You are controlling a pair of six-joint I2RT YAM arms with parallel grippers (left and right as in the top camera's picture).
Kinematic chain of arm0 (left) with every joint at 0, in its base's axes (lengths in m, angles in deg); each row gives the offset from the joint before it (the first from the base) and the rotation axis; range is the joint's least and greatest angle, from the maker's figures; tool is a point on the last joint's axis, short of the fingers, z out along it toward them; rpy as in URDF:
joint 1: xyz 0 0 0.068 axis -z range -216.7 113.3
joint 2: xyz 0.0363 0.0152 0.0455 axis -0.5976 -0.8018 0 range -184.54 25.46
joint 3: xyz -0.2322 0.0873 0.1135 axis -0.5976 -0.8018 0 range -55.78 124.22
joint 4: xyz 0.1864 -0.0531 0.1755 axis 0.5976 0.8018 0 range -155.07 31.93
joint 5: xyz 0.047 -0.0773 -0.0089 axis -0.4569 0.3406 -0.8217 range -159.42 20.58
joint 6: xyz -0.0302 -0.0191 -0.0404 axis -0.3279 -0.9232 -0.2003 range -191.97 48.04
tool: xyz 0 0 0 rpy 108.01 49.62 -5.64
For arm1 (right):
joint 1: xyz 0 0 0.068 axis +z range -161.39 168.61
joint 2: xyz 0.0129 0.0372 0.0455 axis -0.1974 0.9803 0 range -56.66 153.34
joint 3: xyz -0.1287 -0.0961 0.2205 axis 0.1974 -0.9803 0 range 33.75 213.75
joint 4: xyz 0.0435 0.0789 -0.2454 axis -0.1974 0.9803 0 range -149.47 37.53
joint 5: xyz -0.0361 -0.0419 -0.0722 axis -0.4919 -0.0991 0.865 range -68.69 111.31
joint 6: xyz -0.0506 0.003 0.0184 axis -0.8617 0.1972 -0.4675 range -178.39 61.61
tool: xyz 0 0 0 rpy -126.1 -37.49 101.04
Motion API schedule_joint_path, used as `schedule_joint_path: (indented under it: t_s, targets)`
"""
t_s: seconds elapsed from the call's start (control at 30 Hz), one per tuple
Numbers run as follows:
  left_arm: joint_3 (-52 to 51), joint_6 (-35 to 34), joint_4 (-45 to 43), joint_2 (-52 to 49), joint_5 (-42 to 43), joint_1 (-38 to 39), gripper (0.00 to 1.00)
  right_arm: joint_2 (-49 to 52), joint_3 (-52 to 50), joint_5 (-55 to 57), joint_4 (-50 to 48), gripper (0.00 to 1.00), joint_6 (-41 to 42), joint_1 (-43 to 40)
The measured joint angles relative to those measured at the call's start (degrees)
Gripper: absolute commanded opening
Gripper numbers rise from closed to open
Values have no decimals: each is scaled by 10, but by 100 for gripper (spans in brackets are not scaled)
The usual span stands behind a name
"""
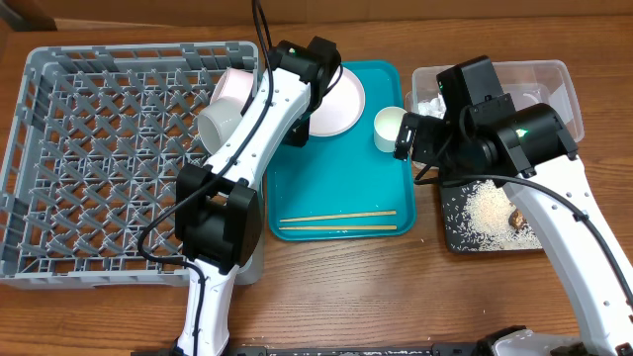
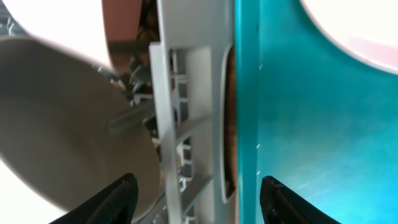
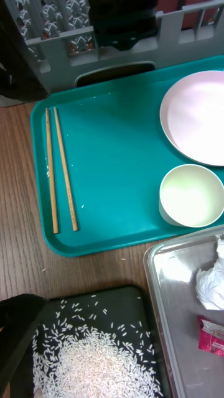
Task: Sort waste into correct bins and load items into the dishwasher
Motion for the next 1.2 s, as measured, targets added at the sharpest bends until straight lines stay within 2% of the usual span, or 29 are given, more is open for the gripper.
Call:
schedule_joint_path:
  t_s: [0.33, 0.7, 1.2]
  targets:
    - [0, -2, 69, 0, -2, 0, 65, 0, 0, 0, 0, 100, 0, 0]
    - [0, -2, 93, 0, -2, 2, 61, 0, 0, 0, 0, 100, 0, 0]
    - [0, -2, 103, 0, -4, 30, 63, 0, 0, 0, 0, 100, 0, 0]
